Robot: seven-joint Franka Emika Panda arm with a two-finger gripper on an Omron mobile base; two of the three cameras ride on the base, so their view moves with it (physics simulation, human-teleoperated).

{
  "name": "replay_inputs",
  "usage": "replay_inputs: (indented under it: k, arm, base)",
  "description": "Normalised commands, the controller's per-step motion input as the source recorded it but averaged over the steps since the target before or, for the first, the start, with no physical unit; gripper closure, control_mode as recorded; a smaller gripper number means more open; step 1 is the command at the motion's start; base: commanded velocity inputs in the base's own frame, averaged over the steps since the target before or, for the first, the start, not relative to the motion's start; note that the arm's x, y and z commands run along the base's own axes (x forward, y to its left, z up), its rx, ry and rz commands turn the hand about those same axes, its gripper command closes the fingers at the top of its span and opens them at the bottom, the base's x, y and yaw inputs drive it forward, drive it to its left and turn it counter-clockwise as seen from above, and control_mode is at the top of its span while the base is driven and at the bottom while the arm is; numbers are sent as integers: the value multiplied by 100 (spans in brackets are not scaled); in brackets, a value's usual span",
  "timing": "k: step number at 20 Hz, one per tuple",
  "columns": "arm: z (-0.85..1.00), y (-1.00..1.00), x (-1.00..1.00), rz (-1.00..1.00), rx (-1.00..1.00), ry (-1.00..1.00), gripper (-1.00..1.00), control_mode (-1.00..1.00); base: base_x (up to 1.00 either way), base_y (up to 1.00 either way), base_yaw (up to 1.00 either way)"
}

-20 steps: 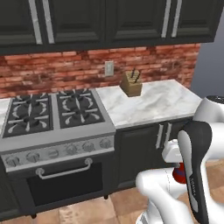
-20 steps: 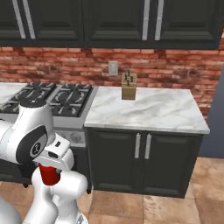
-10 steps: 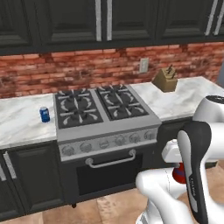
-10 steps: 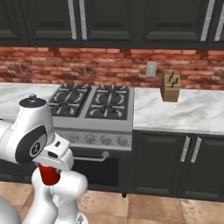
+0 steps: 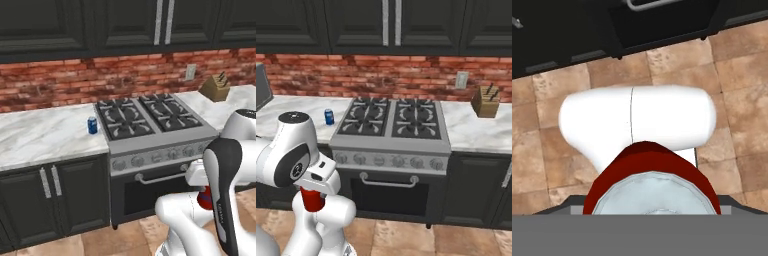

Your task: Four empty soda cans are scattered around the kitchen. Gather all the cans and cluster them next to the stove for recycling.

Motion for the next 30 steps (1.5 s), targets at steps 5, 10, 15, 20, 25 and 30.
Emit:
replay_inputs:
  k: [5,10,15,20,25,30]
  arm:
    - [0,0,0,0,0,0,100,100]
    - [0,0,0,0,0,0,100,100]
    - [0,0,0,0,0,0,100,100]
    - [0,0,0,0,0,0,100,100]
    - [0,0,0,0,0,0,100,100]
    - [0,0,0,0,0,0,100,100]
  base:
    - [27,81,-3]
    - [66,53,-3]
    - [72,38,-2]
    - [67,47,-2]
    - [55,71,-3]
    - [50,75,-4]
